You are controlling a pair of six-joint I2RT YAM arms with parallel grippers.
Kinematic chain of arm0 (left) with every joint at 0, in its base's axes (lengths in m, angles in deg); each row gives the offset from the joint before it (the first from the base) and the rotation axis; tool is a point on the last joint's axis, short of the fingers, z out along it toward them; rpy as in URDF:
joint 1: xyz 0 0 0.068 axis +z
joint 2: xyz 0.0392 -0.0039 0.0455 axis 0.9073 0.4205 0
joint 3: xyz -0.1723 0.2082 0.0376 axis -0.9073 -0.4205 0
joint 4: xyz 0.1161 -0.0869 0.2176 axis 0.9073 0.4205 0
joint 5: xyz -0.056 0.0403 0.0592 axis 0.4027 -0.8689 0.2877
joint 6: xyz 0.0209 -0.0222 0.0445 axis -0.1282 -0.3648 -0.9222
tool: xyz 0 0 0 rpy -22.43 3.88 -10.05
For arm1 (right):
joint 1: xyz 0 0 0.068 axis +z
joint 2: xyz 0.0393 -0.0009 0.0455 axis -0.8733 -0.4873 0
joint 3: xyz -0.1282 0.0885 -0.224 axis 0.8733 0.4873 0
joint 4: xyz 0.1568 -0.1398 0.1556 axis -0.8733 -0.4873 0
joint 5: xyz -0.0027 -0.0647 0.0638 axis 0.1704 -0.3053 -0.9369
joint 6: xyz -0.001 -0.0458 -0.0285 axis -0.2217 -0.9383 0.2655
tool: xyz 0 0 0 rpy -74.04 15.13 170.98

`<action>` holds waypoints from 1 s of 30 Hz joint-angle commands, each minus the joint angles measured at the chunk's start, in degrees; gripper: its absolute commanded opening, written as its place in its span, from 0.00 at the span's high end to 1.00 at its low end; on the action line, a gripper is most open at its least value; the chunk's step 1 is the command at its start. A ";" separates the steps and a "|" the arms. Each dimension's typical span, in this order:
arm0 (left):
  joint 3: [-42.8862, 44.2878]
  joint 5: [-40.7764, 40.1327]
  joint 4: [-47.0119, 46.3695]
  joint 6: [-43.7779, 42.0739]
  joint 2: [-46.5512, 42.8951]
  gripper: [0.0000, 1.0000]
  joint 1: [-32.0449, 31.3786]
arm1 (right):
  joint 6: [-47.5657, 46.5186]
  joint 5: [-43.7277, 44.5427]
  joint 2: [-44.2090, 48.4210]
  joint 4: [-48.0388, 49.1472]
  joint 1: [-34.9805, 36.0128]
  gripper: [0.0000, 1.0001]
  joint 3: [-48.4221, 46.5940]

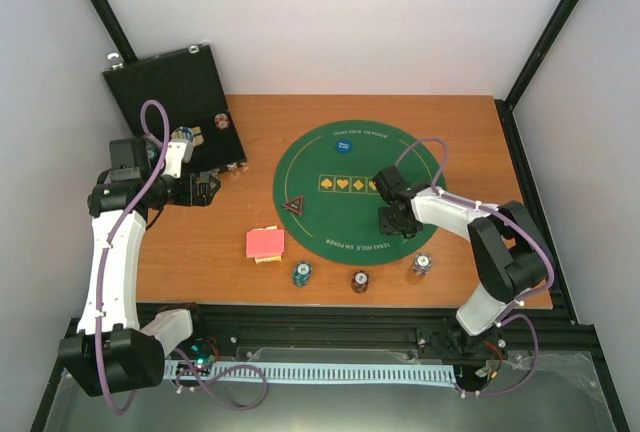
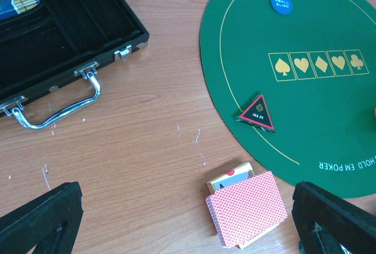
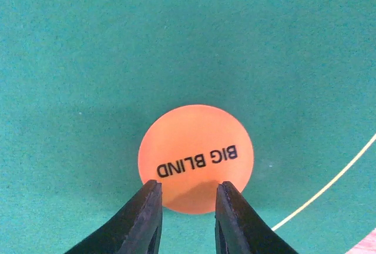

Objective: Distribute texas hold em gaming equipment

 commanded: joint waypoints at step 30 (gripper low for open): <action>-6.93 -0.42 -2.23 -1.00 -4.23 0.00 0.34 | 1.94 -0.64 3.86 -2.56 -4.67 0.80 0.52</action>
